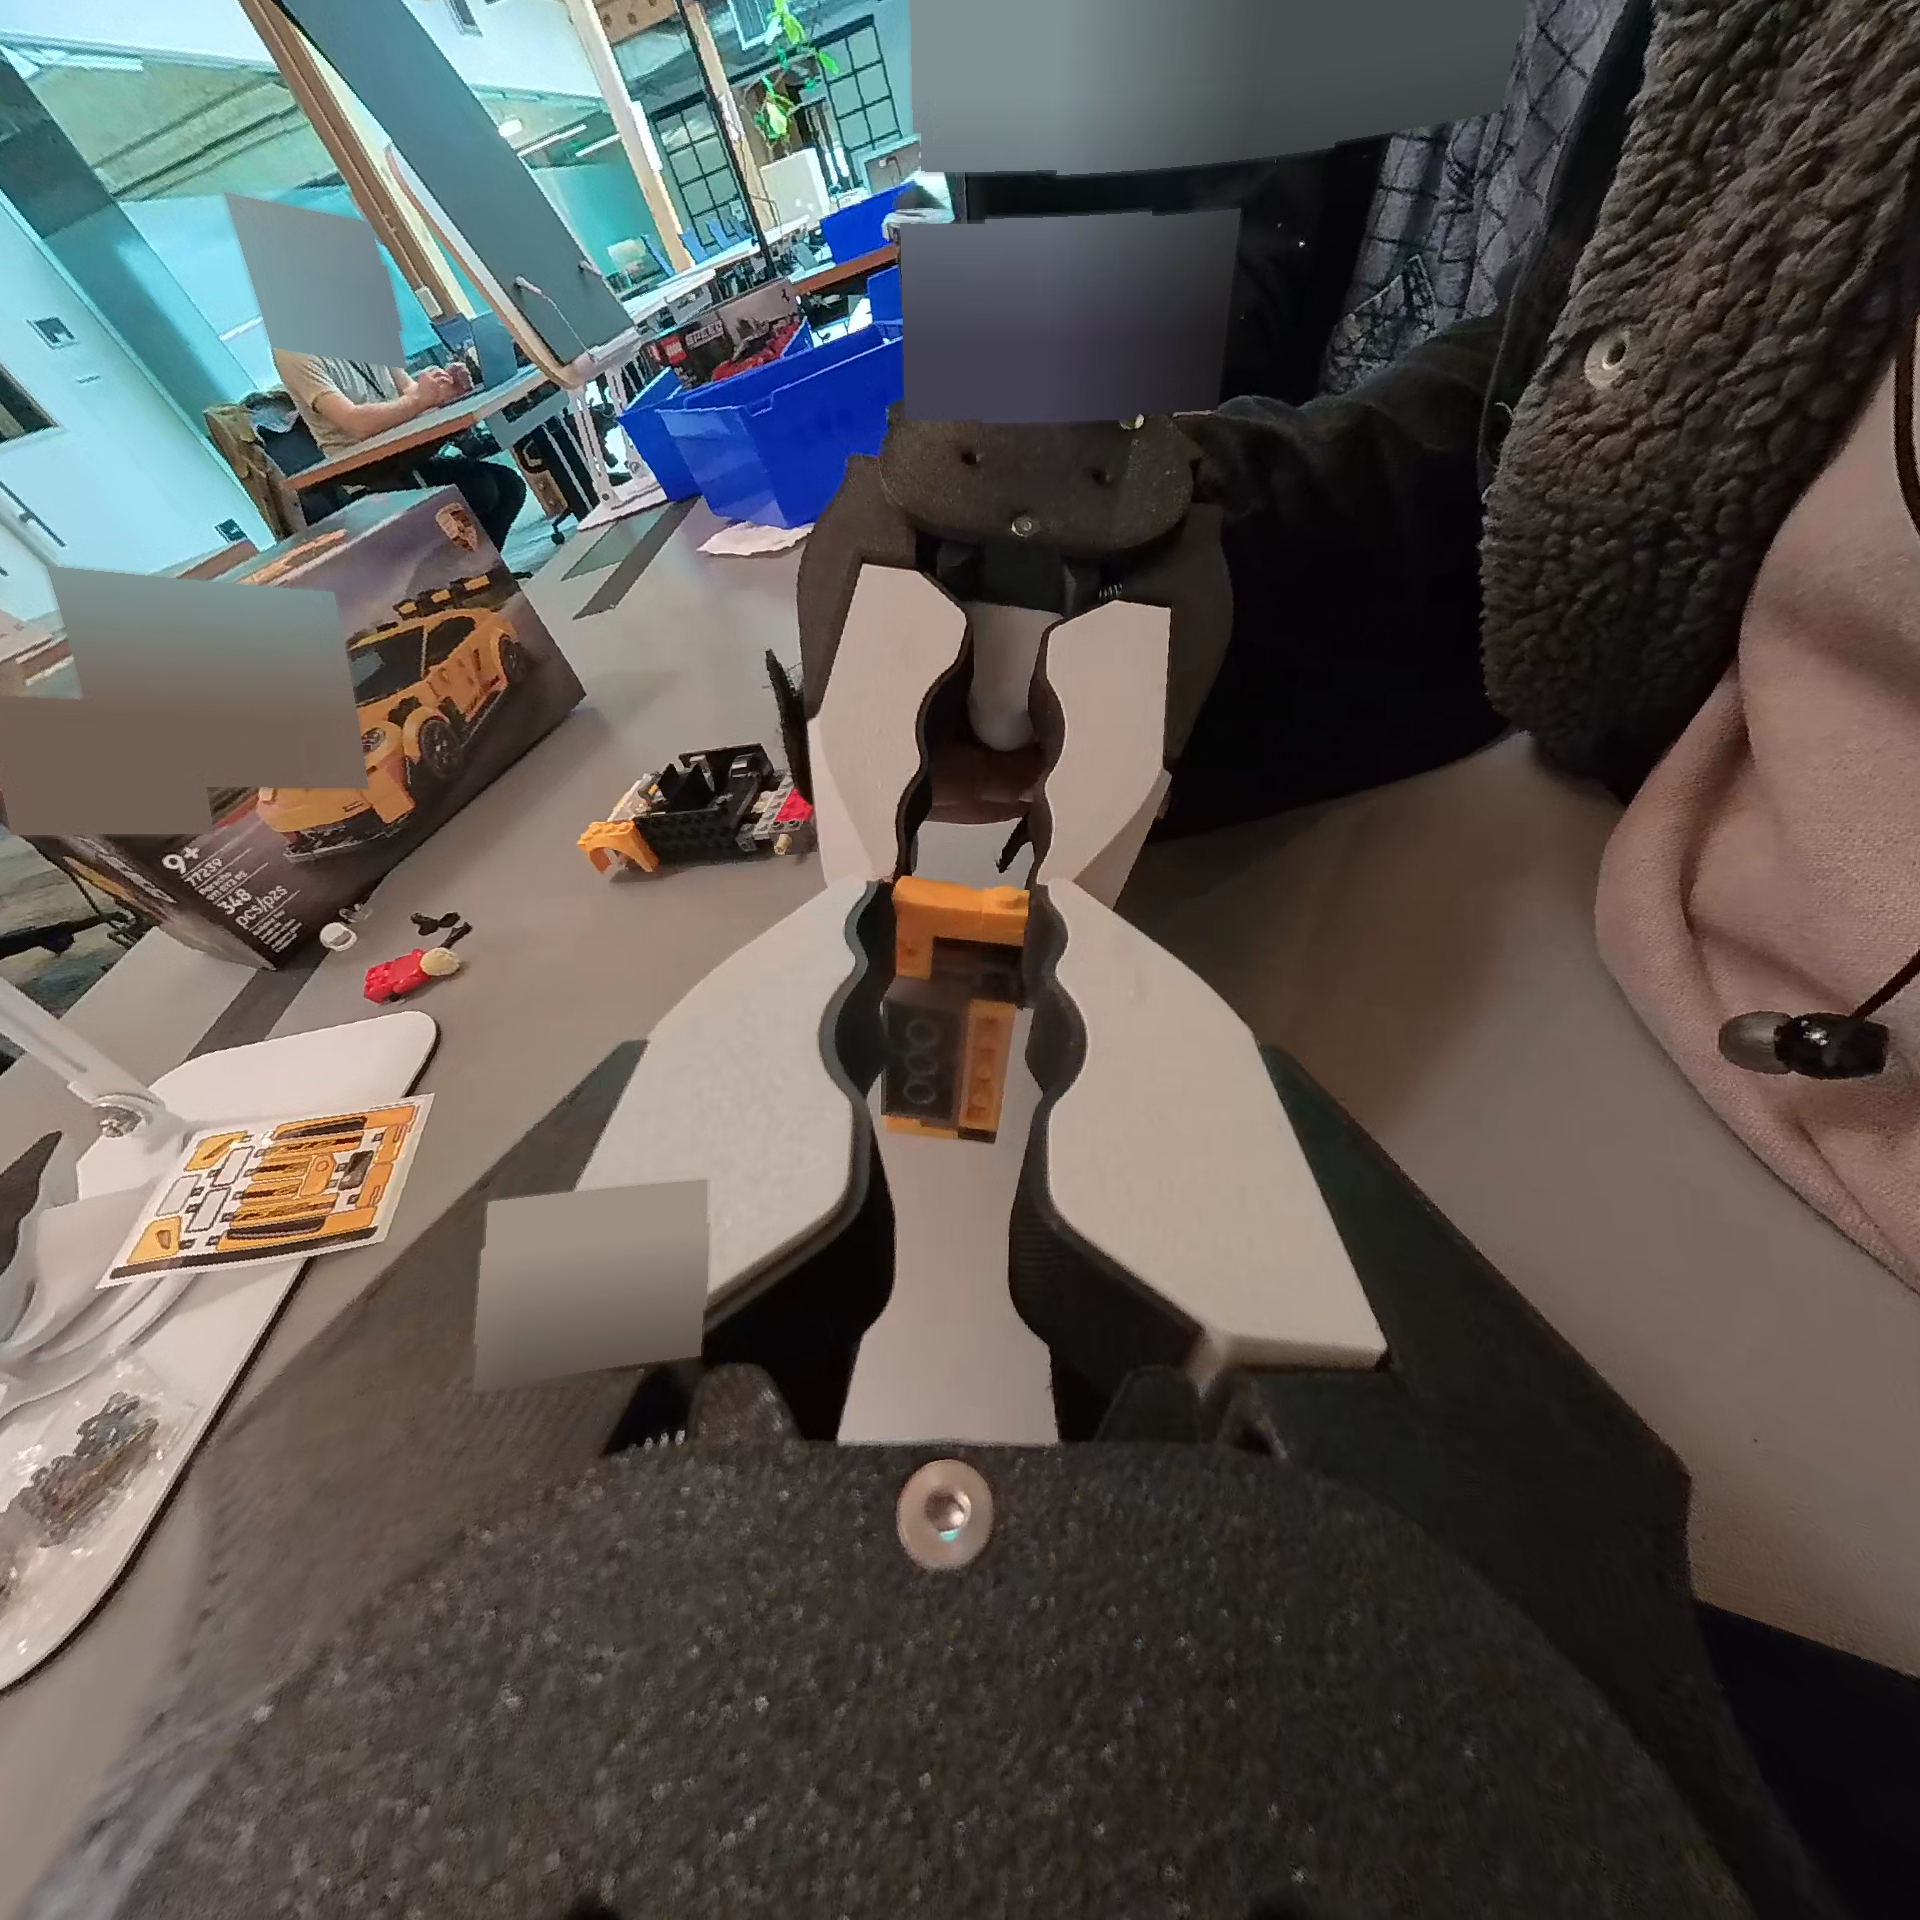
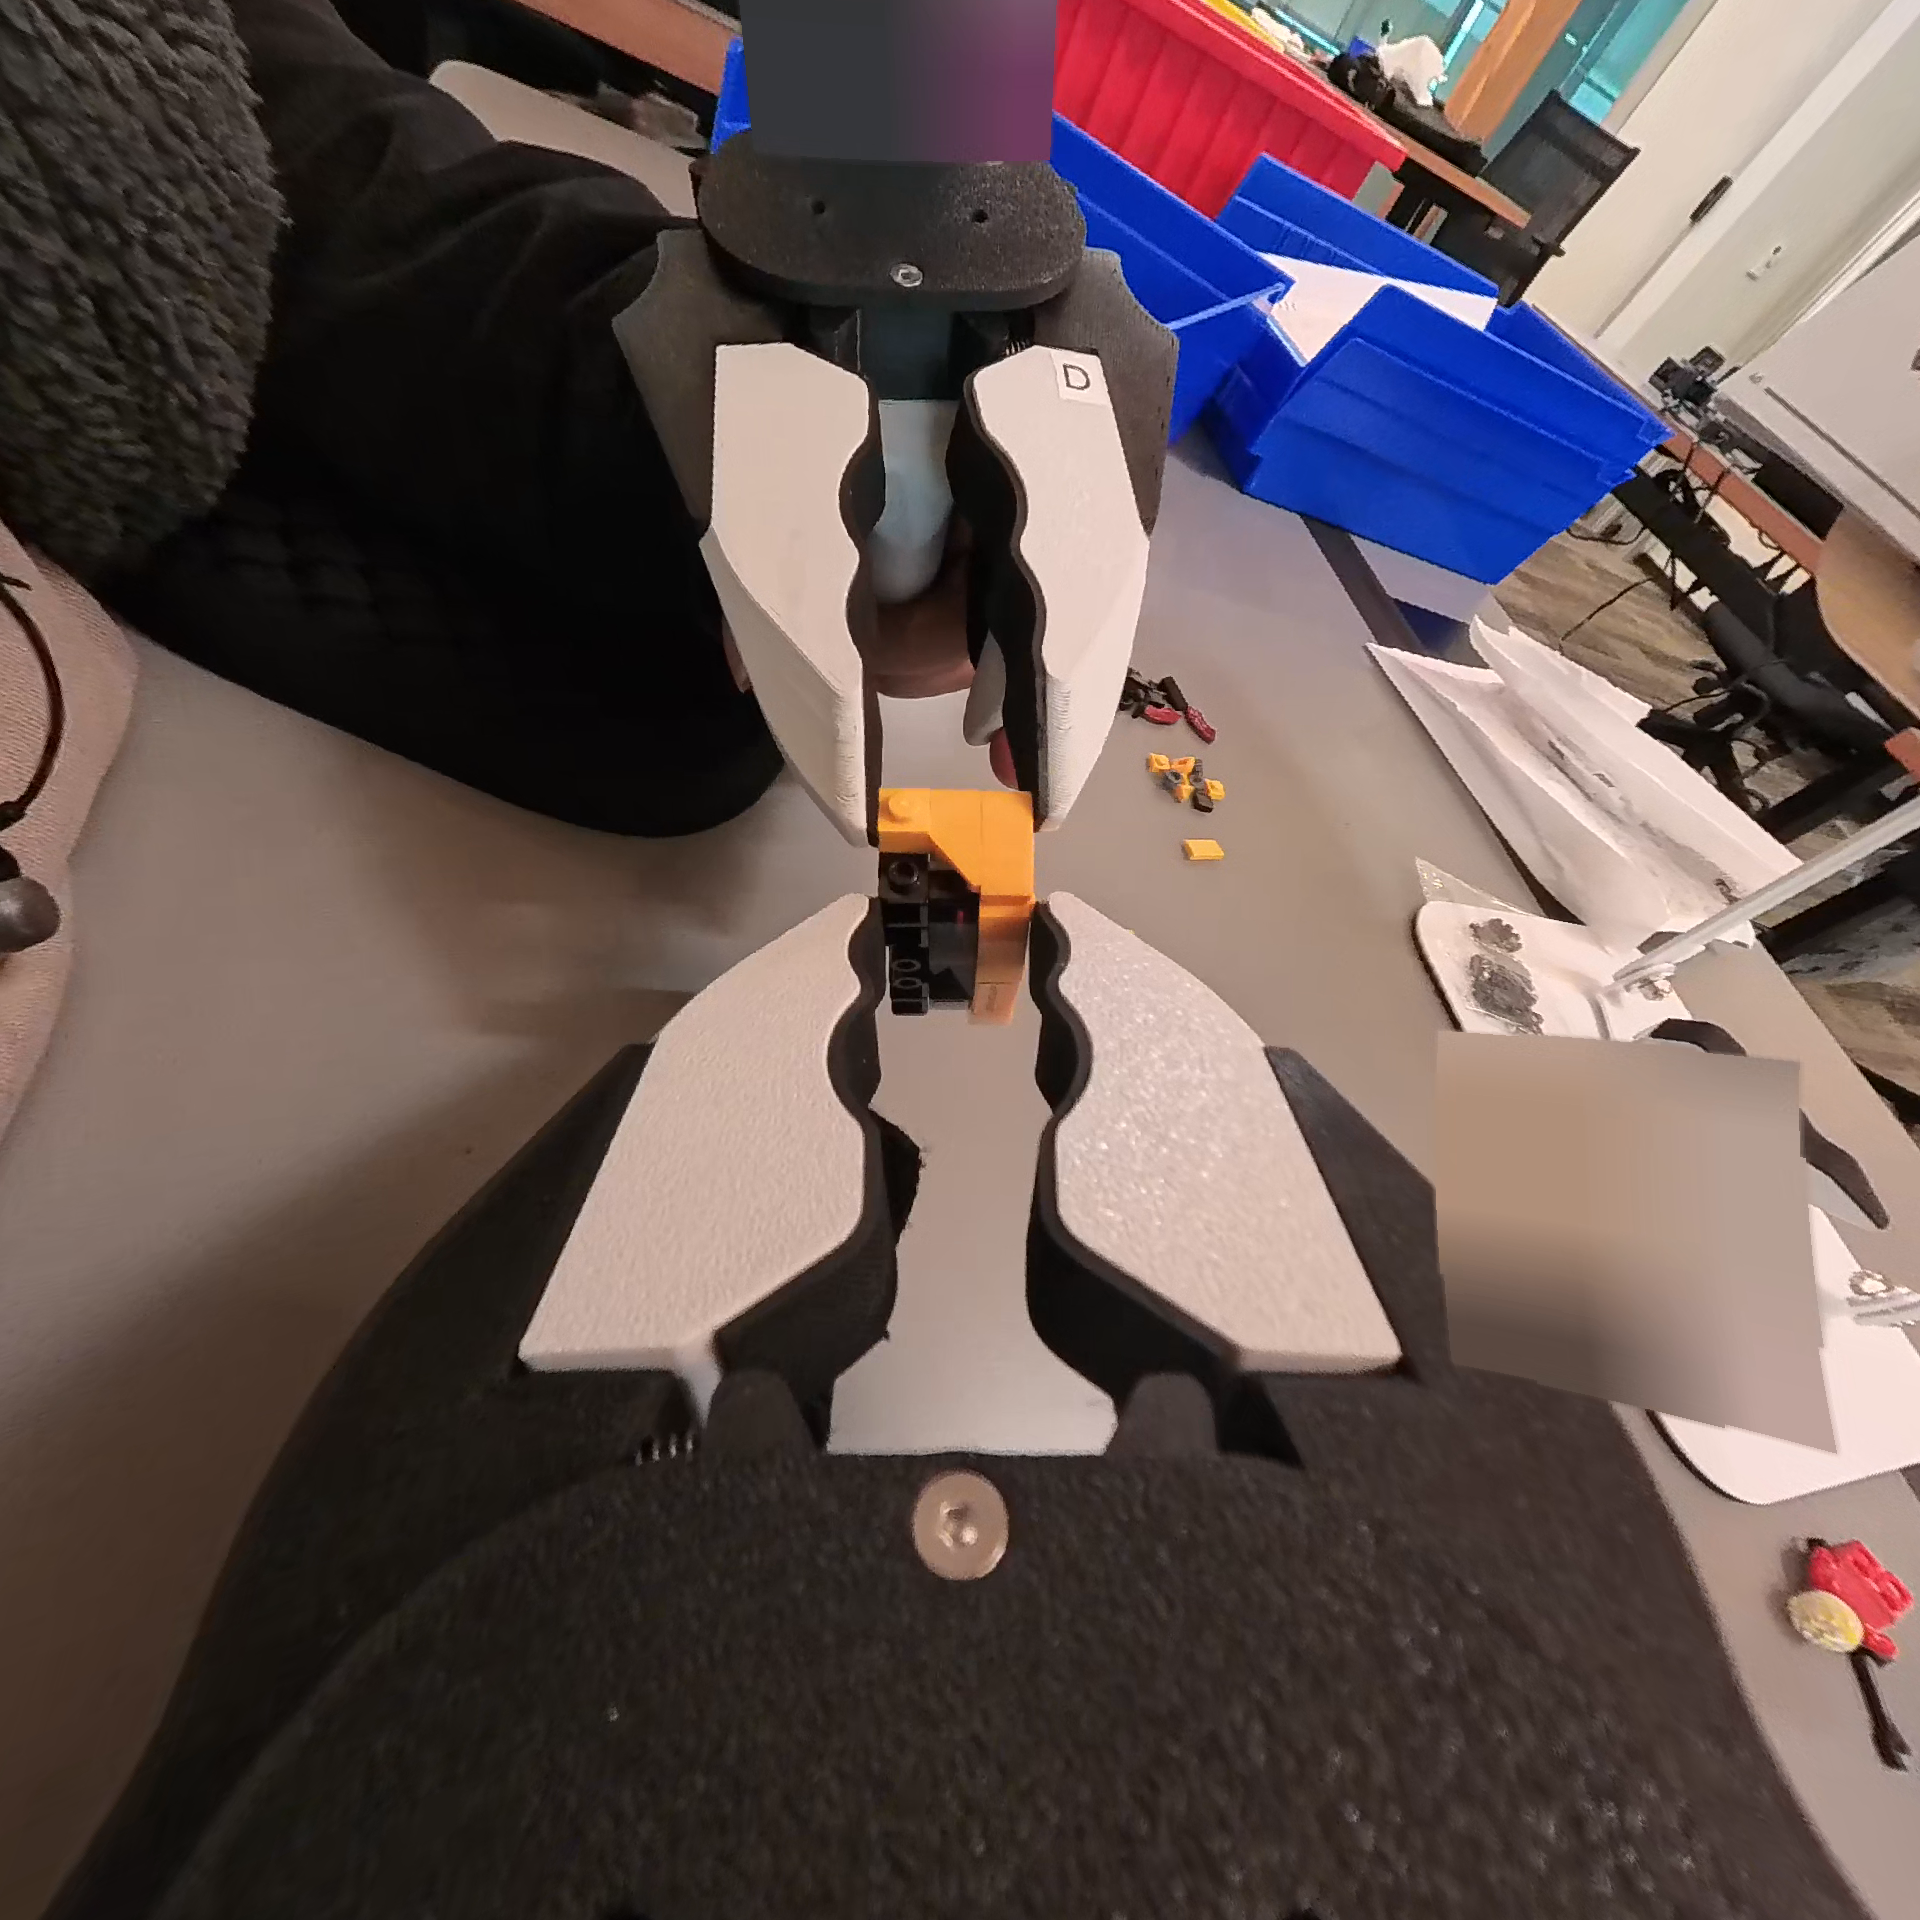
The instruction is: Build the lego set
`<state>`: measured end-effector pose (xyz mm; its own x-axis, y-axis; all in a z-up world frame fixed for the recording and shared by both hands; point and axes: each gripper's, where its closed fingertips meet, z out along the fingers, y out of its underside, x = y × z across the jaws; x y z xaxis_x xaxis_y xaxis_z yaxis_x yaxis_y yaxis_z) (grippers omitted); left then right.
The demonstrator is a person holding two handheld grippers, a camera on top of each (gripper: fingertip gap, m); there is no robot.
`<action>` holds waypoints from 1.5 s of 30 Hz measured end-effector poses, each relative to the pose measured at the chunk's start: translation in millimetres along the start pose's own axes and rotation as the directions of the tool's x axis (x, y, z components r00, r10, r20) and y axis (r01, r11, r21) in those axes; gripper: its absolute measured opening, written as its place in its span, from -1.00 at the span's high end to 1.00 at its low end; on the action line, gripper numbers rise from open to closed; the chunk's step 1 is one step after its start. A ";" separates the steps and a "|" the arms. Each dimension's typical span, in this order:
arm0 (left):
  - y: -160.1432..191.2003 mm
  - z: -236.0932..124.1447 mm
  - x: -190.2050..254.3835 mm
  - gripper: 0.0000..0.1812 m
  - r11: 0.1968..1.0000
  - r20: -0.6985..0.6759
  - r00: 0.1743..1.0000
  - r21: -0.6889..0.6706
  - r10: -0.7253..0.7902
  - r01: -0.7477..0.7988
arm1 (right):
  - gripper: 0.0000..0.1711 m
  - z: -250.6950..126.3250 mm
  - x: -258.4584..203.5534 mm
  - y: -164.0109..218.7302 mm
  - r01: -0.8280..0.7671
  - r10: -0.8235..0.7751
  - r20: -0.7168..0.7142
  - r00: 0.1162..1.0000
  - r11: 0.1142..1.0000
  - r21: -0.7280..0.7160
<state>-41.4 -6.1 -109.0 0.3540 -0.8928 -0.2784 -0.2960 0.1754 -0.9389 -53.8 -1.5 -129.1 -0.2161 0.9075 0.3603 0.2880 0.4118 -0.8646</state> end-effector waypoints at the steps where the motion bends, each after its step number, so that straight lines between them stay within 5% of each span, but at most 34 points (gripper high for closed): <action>1: -0.3 0.0 0.5 0.73 1.000 -0.003 1.000 0.001 0.002 -0.002 | 0.69 0.0 -0.4 -0.4 0.000 0.000 0.002 1.000 1.000 0.003; 24: 3.2 2.5 0.2 0.73 0.999 -0.023 1.000 0.046 -0.019 0.020 | 0.69 0.4 0.5 8.0 -0.013 0.014 0.014 1.000 0.999 -0.043; 32: 26.1 7.7 -6.5 0.61 0.977 0.058 0.986 -0.156 0.157 -0.146 | 0.69 2.9 3.5 38.3 0.089 -0.082 0.038 0.996 0.942 -0.323; 37: 38.8 10.0 0.0 0.72 0.925 0.037 0.961 -0.286 0.273 -0.252 | 0.69 5.2 -0.4 34.0 0.177 -0.159 0.077 0.984 0.895 -0.410; 41: 24.6 5.5 -2.3 0.72 0.944 0.071 0.962 -0.224 0.264 -0.243 | 0.69 0.5 2.8 17.1 0.144 -0.139 0.040 0.990 0.935 -0.324; 45: 4.4 -1.7 -11.6 0.73 0.985 0.130 0.978 -0.073 0.162 -0.154 | 0.67 -9.4 14.6 -4.8 0.013 -0.016 -0.035 0.999 0.996 -0.087</action>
<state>-48.3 4.3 -109.6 0.4134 -0.7911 -0.4509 -0.4110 0.2798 -0.8676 -49.6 10.5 -116.4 -0.1883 0.9029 0.3863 0.3647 0.4295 -0.8261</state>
